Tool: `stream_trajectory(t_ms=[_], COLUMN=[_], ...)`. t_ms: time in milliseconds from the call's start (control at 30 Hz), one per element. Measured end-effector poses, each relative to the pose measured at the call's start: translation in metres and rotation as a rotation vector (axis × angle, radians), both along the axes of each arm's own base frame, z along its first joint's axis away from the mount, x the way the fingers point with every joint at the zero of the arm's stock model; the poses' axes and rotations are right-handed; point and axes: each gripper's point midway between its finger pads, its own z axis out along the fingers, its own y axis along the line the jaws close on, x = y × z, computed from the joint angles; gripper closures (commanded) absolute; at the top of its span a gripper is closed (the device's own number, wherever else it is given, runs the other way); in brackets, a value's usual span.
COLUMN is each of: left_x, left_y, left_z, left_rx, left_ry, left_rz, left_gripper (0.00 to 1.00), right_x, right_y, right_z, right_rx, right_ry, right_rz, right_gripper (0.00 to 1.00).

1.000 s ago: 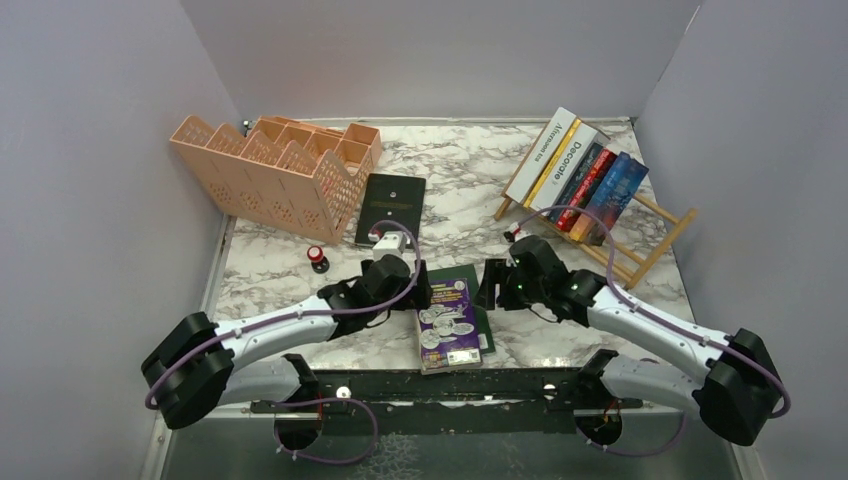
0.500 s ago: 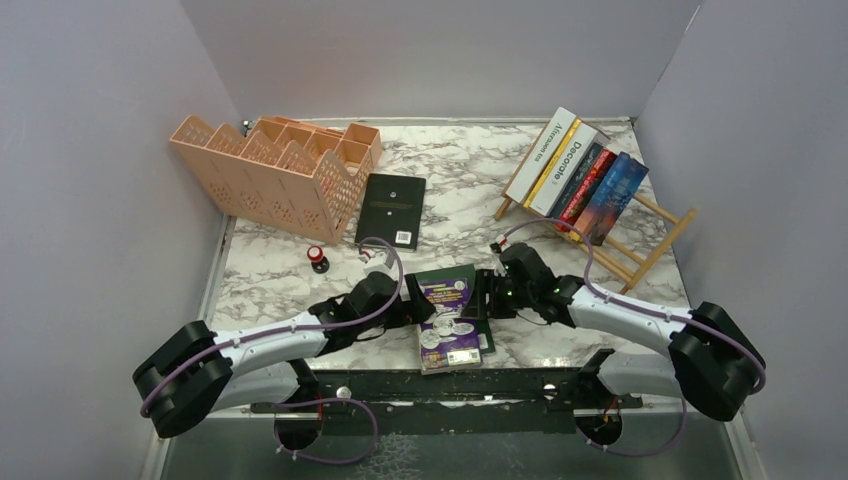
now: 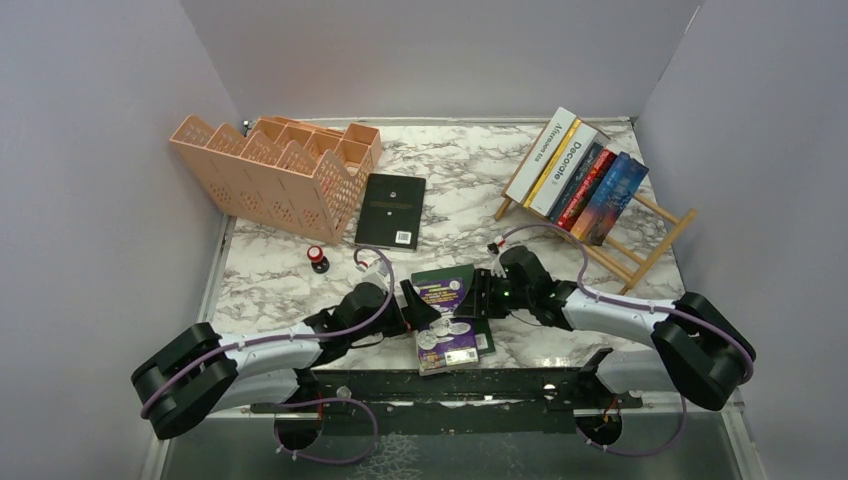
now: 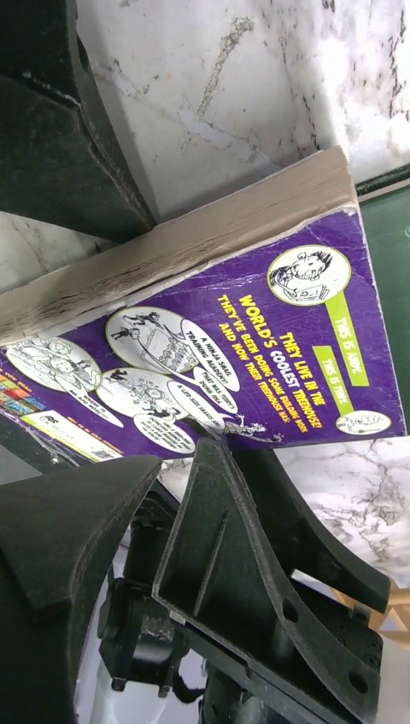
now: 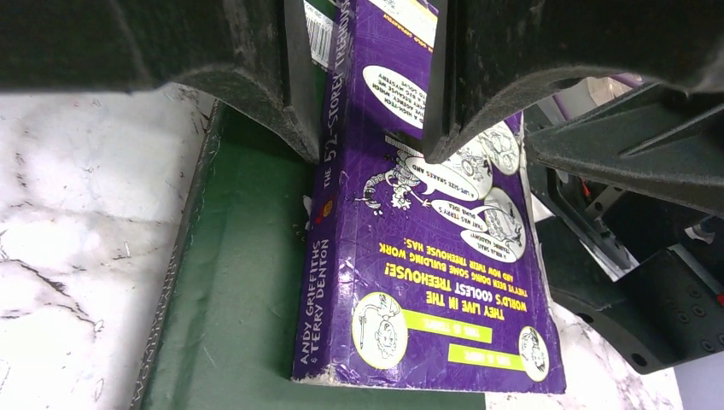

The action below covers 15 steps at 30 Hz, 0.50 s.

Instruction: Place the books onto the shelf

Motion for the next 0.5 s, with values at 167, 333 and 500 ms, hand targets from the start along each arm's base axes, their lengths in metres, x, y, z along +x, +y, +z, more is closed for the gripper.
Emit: stream_trajectory(t_ms=[167, 333, 500], left_x=[0.001, 0.001, 0.01], left_y=[0.002, 0.011, 0.015], left_z=[-0.002, -0.002, 0.029], left_rx=[-0.012, 0.005, -0.06], left_ry=[-0.01, -0.036, -0.134], left_rz=[0.007, 0.023, 0.052], left_gripper=[0.34, 0.74, 1.0], right_x=[0.0, -0.001, 0.001], right_y=[0.001, -0.001, -0.003], right_z=[0.001, 0.002, 0.019], right_rx=[0.024, 0.031, 0.06], right_ry=[-0.002, 0.0, -0.04], right_rz=[-0.017, -0.026, -0.045], right_gripper=[0.5, 0.51, 0.51])
